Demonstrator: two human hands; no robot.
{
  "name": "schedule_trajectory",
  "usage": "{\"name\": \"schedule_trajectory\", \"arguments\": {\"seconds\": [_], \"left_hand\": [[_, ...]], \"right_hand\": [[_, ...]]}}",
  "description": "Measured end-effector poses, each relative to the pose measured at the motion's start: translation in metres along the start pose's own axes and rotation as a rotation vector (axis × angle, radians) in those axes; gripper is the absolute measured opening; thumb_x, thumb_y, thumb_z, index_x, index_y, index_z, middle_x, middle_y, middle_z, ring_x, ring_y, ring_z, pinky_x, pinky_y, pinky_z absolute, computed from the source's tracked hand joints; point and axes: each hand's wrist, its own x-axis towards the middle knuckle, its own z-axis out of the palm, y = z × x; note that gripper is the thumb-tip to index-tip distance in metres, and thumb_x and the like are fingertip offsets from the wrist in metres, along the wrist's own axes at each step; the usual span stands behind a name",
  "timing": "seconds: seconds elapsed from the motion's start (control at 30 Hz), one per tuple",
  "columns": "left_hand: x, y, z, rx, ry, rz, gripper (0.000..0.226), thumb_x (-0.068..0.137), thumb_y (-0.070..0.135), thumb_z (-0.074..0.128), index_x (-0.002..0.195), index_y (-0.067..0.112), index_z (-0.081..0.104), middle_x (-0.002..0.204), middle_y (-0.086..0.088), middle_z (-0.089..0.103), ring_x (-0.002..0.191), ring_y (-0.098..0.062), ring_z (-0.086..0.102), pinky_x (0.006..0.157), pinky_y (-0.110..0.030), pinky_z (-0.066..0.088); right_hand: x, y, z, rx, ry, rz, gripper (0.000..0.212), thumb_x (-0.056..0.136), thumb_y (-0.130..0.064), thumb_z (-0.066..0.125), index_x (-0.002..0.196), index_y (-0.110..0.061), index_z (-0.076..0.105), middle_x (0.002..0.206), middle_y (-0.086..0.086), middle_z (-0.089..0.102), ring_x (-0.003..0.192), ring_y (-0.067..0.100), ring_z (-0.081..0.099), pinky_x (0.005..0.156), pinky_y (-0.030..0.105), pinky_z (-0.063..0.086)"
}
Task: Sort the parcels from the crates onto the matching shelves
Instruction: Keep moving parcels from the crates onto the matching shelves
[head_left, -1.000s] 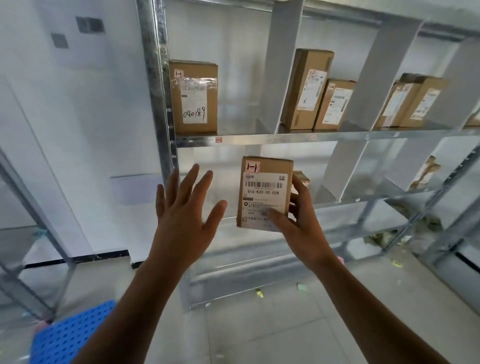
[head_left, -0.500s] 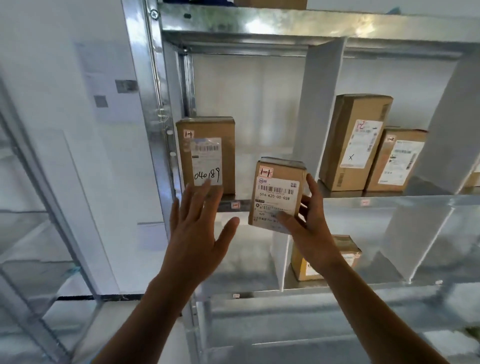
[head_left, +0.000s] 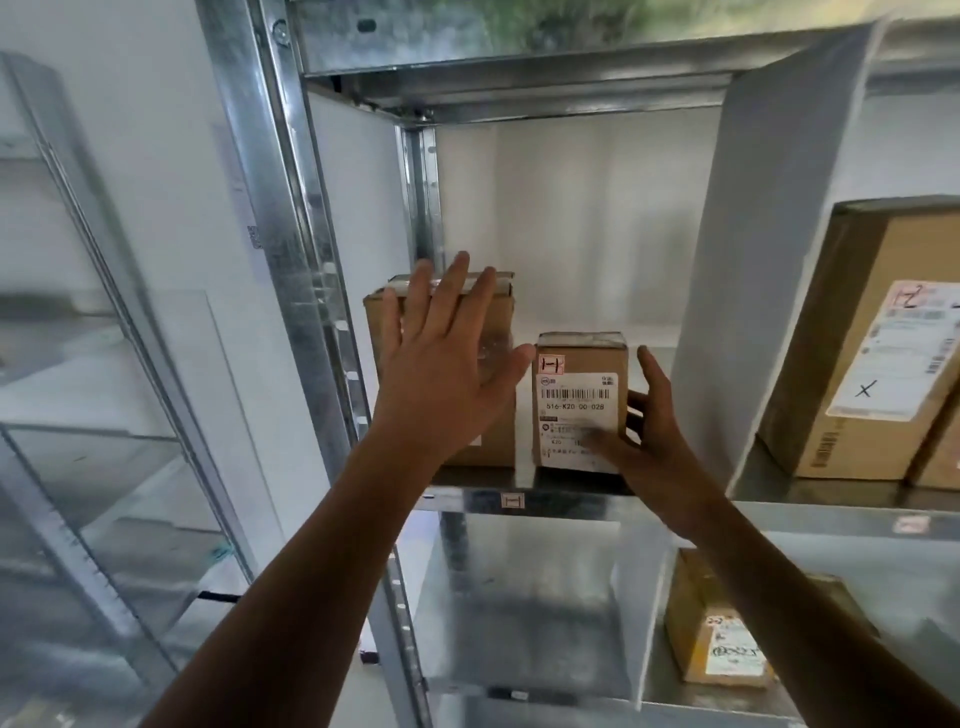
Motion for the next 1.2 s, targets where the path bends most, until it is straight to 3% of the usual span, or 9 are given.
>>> {"name": "schedule_trajectory", "arguments": {"seconds": [0.07,0.23,0.6,0.7,0.77,0.87,0.97,1.1,1.2], "left_hand": [[0.008,-0.009,0.005,0.024,-0.038,-0.005,0.082,0.09,0.076,0.037,0.159,0.031,0.029,0.17,0.002,0.019,0.158,-0.032,0.003,0.123,-0.064,0.002],[0.006,-0.027,0.015,0.042,0.066,0.067,0.078,0.088,0.069,0.053,0.152,0.025,0.043,0.157,-0.002,0.043,0.149,-0.034,0.03,0.12,-0.061,0.018],[0.008,-0.032,0.035,0.129,0.124,0.118,0.079,0.095,0.062,0.05,0.16,0.023,0.03,0.164,-0.007,0.035,0.148,-0.039,0.032,0.117,-0.067,0.02],[0.008,-0.027,0.034,0.151,0.091,0.096,0.079,0.096,0.062,0.049,0.161,0.025,0.025,0.166,-0.006,0.03,0.15,-0.038,0.029,0.118,-0.067,0.018],[0.008,-0.024,0.032,0.169,0.038,0.065,0.081,0.098,0.064,0.046,0.163,0.025,0.018,0.17,-0.007,0.021,0.153,-0.038,0.02,0.12,-0.067,0.014],[-0.005,-0.014,0.025,0.168,0.023,0.008,0.08,0.102,0.063,0.042,0.165,0.022,0.014,0.172,-0.007,0.01,0.158,-0.037,0.004,0.125,-0.062,0.002],[-0.047,0.003,0.015,0.111,0.085,-0.053,0.072,0.104,0.059,0.037,0.164,0.024,0.018,0.172,-0.002,0.009,0.159,-0.028,-0.003,0.125,-0.049,-0.012],[-0.141,0.031,0.018,0.115,0.061,-0.224,0.072,0.101,0.062,0.034,0.164,0.031,0.018,0.173,0.007,0.006,0.159,-0.022,-0.007,0.126,-0.058,0.001],[-0.201,0.043,0.006,0.134,-0.041,-0.418,0.073,0.097,0.068,0.032,0.162,0.033,0.025,0.172,0.01,0.009,0.159,-0.018,-0.009,0.125,-0.06,0.004]], "right_hand": [[0.008,0.005,0.005,-0.023,-0.02,-0.01,0.102,0.091,-0.01,0.076,0.136,-0.074,0.012,0.135,-0.015,0.053,0.12,0.006,0.06,0.077,0.021,0.061],[0.013,0.013,0.015,-0.092,-0.116,-0.024,0.11,0.089,0.003,0.075,0.147,-0.062,0.008,0.136,-0.017,0.052,0.118,-0.008,0.06,0.081,0.019,0.058],[0.017,0.016,0.015,-0.165,-0.139,0.018,0.111,0.092,-0.01,0.076,0.162,-0.046,-0.002,0.145,-0.02,0.051,0.139,0.005,0.05,0.105,0.035,0.056],[0.014,0.011,0.014,-0.117,-0.13,0.042,0.101,0.09,-0.022,0.075,0.151,-0.059,0.004,0.148,-0.026,0.043,0.147,0.014,0.041,0.104,0.029,0.052],[0.008,0.005,0.017,-0.168,-0.092,0.055,0.093,0.089,-0.033,0.072,0.141,-0.064,0.001,0.159,-0.019,0.035,0.153,0.02,0.033,0.113,0.038,0.046],[-0.014,-0.001,0.02,-0.508,0.054,-0.056,0.092,0.093,-0.053,0.063,0.159,-0.045,-0.001,0.17,-0.005,0.023,0.156,0.021,0.022,0.122,0.04,0.02],[-0.053,0.0,0.019,-0.652,0.128,-0.293,0.08,0.099,-0.061,0.05,0.162,-0.03,0.013,0.17,0.003,0.024,0.159,0.027,0.014,0.125,0.052,0.019],[-0.098,0.032,0.018,-0.741,0.033,-0.482,0.067,0.103,-0.066,0.033,0.16,-0.03,0.031,0.172,-0.004,0.023,0.161,0.02,0.01,0.124,0.054,0.017],[-0.114,0.04,0.036,-0.709,-0.143,-0.47,0.068,0.103,-0.065,0.031,0.162,-0.032,0.026,0.171,-0.004,0.021,0.161,0.017,0.007,0.125,0.055,0.02]]}}
